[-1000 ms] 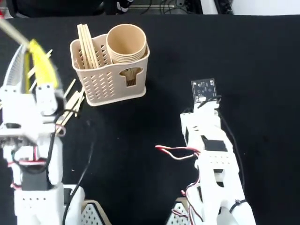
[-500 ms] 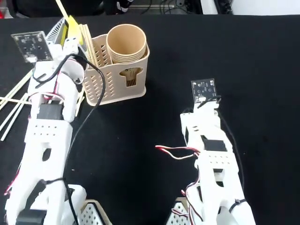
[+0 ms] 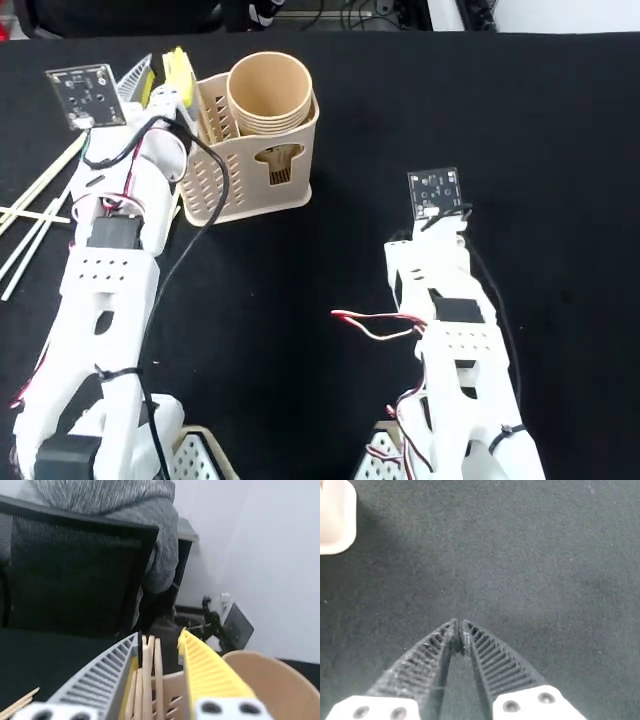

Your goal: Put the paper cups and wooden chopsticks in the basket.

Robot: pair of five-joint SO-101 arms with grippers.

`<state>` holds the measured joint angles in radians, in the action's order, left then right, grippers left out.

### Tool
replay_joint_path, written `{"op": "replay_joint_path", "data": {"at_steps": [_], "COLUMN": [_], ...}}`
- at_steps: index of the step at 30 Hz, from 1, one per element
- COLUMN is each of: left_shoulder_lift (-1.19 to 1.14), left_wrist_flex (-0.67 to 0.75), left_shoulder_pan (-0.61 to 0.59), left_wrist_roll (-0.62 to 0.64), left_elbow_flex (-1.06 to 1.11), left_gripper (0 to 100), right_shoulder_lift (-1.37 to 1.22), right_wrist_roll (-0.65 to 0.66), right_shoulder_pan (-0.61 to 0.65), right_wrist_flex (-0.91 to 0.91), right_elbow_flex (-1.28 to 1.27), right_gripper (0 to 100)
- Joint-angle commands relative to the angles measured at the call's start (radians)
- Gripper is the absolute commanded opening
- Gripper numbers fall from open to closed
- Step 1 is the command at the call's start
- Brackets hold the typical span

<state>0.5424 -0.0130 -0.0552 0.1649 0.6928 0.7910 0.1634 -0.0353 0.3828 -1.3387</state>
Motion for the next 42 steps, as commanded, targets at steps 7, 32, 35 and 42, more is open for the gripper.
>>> {"op": "replay_joint_path", "data": {"at_steps": [7, 32, 35, 42], "left_shoulder_lift": [0.046, -1.112, -1.238, -1.553], "left_wrist_flex": [-0.562, -0.918, -0.997, -1.174], "left_shoulder_pan": [-0.305, -1.075, -1.078, -1.081], "left_wrist_roll": [0.02, -0.348, -0.381, -0.39], "left_elbow_flex": [-0.275, -1.112, -1.264, -1.689], "left_gripper": [15, 15, 15, 15], "right_shoulder_lift": [0.022, 0.022, 0.022, 0.022], "right_wrist_roll": [0.011, 0.011, 0.011, 0.011], "right_shoulder_pan": [0.003, 0.005, 0.005, 0.005], "right_wrist_flex": [-0.014, -0.012, -0.012, -0.012], "right_elbow_flex": [0.013, 0.012, 0.012, 0.012], "right_gripper": [1.3, 1.3, 1.3, 1.3]}}
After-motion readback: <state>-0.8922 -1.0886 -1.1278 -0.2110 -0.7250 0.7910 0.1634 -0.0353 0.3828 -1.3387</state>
